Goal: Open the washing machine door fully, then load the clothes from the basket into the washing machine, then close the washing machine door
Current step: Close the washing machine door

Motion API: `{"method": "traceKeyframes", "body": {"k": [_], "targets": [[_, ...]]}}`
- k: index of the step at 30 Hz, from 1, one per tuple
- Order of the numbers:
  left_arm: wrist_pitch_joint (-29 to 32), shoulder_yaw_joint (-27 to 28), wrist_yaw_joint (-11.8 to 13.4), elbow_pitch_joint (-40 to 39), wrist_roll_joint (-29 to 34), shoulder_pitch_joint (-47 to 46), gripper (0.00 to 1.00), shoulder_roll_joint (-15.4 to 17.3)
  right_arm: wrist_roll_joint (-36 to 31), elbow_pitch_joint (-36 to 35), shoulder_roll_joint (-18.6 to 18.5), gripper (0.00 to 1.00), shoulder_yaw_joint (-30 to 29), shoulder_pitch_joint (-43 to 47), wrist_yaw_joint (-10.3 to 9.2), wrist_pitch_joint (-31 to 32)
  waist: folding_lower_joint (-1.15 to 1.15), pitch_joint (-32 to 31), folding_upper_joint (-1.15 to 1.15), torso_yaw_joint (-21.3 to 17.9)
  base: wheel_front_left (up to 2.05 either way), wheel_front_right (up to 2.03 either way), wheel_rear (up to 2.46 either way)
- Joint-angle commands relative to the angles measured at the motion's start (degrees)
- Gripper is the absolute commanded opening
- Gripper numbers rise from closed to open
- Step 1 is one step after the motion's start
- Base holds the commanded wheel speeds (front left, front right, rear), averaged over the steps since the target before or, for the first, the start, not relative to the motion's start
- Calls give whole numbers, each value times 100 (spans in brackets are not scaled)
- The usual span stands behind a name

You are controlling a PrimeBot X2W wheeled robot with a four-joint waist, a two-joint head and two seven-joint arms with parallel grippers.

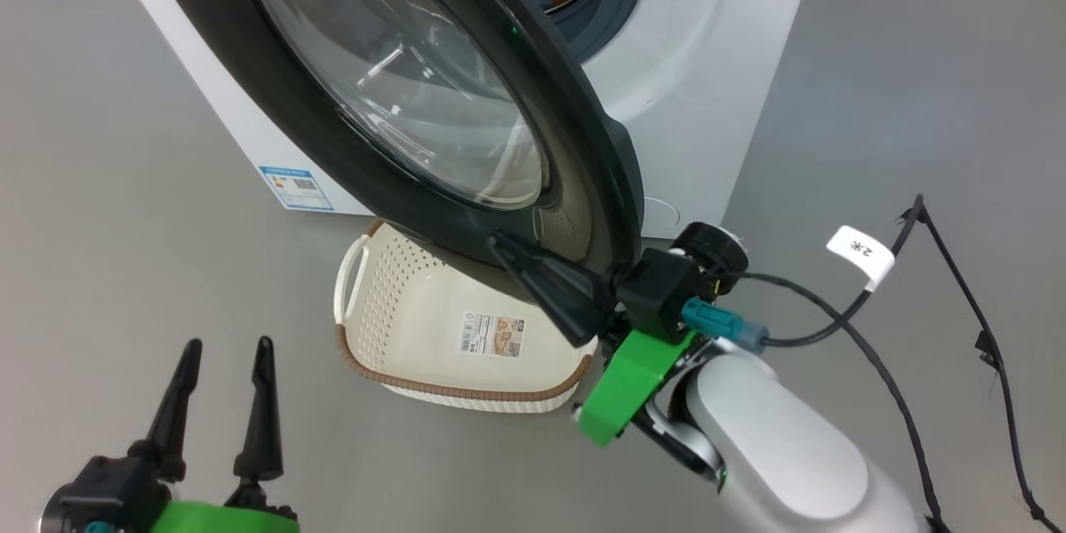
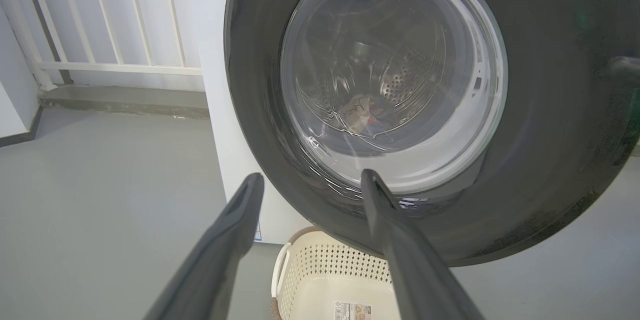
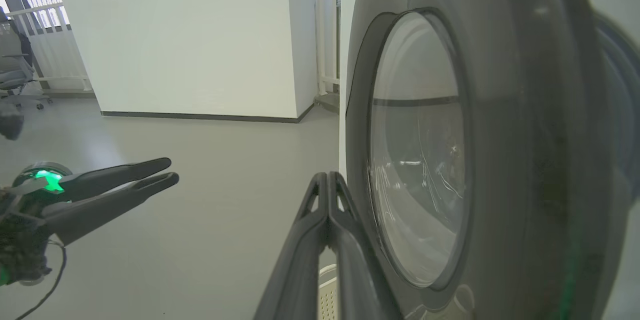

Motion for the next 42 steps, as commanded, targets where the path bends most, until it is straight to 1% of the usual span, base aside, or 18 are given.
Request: {"method": "traceKeyframes", "body": {"k": [1, 7, 14, 22, 31, 42], "targets": [[-52, 223, -62, -114, 41, -216, 100, 77, 105, -14, 154, 0, 71, -200, 16, -108, 0, 14, 0, 15, 0, 0, 0], [-52, 256, -109, -88, 75, -237, 100, 9, 184, 599, 171, 0, 9, -454, 16, -322, 0, 37, 0, 38, 0, 0, 0], [-52, 324, -164, -76, 122, -241, 100, -51, 207, 997, 180, 0, -94, -632, 16, -438, 0, 72, 0, 19, 0, 0, 0], [-52, 384, -226, -59, 162, -293, 100, -115, 196, 1292, 183, 0, -231, -799, 16, -497, 0, 127, 0, 1, 0, 0, 0], [-52, 434, -268, -72, 226, -323, 100, -163, 183, 1419, 178, 0, -329, -1009, 16, -521, 0, 194, 0, -1, 0, 0, 0], [-52, 435, -316, -124, 286, -446, 100, -250, 138, 1783, 22, 0, -694, -1576, 16, -530, 0, 446, 0, 62, 0, 0, 0]]}}
